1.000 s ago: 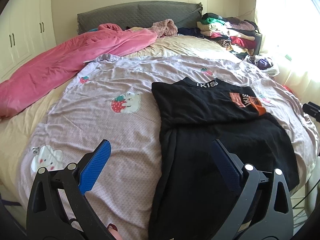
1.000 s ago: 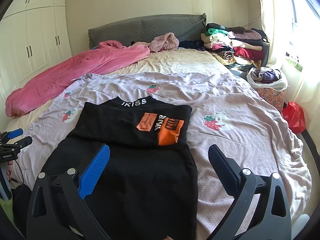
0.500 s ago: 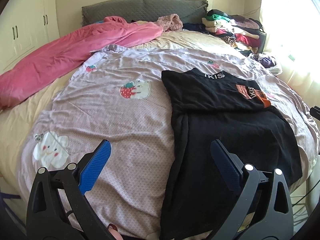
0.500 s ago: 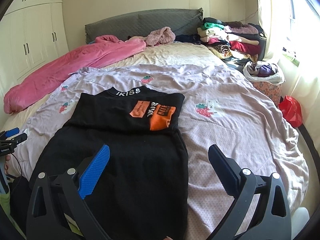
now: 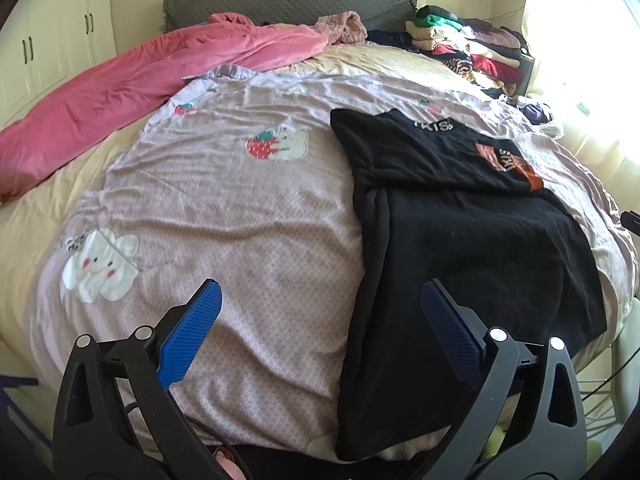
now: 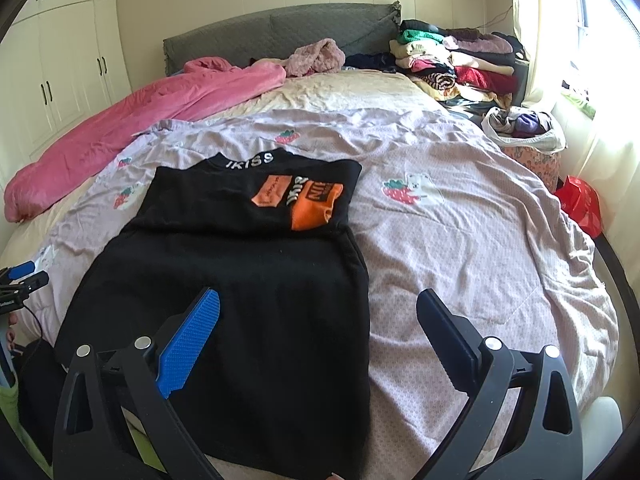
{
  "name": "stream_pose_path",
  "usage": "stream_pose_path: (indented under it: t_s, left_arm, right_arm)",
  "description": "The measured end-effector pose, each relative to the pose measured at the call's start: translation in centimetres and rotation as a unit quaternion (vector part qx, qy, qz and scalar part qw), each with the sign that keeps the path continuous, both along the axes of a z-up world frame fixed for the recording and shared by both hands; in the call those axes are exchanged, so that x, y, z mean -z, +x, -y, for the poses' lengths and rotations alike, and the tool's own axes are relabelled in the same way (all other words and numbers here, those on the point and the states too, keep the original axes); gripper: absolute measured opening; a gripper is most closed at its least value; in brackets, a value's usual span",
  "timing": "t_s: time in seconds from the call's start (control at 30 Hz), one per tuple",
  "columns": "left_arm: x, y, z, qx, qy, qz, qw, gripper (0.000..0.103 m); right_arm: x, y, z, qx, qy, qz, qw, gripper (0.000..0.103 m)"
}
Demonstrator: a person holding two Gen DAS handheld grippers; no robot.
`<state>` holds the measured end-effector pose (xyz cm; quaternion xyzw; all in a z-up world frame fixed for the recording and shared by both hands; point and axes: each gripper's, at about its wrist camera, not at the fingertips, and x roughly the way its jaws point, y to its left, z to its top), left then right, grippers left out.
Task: Fold small clothes
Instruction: 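Move both tools to the sweatshirt hem, one at each hem corner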
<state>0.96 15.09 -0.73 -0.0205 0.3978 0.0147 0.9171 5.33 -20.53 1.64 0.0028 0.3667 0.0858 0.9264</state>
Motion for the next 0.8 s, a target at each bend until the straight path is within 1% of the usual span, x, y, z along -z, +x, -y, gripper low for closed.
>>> stream_pose_path:
  t_s: [0.23, 0.3, 0.53, 0.67, 0.8]
  left_arm:
    - [1.0, -0.7, -0.9, -0.003, -0.026, -0.016, 0.9995, 0.093]
    - [1.4, -0.8, -0.9, -0.003, -0.027, -0.021, 0.9994, 0.093]
    - [3.3, -1.1, -0.5, 0.000, -0.028, -0.054, 0.9982, 0.093]
    - [4.4, -1.2, 0.5, 0.017, -0.027, -0.071, 0.9969, 0.093]
    - [5.5, -1.2, 1.4, 0.022, -0.019, -0.087, 0.9958, 0.093]
  right_arm:
    - [1.7, -0.6, 0.4, 0.007, -0.007, -0.024, 1.000, 0.098]
    - [2.2, -0.8, 0.5, 0.010, -0.011, -0.030, 0.999, 0.098]
    - [3.5, -1.4, 0.7, 0.008, -0.014, -0.048, 0.999, 0.098]
    - [4.4, -1.6, 0.7, 0.005, -0.016, -0.061, 0.998, 0.098]
    - [5.2, -2.1, 0.9, 0.003, -0.018, -0.074, 0.997, 0.098]
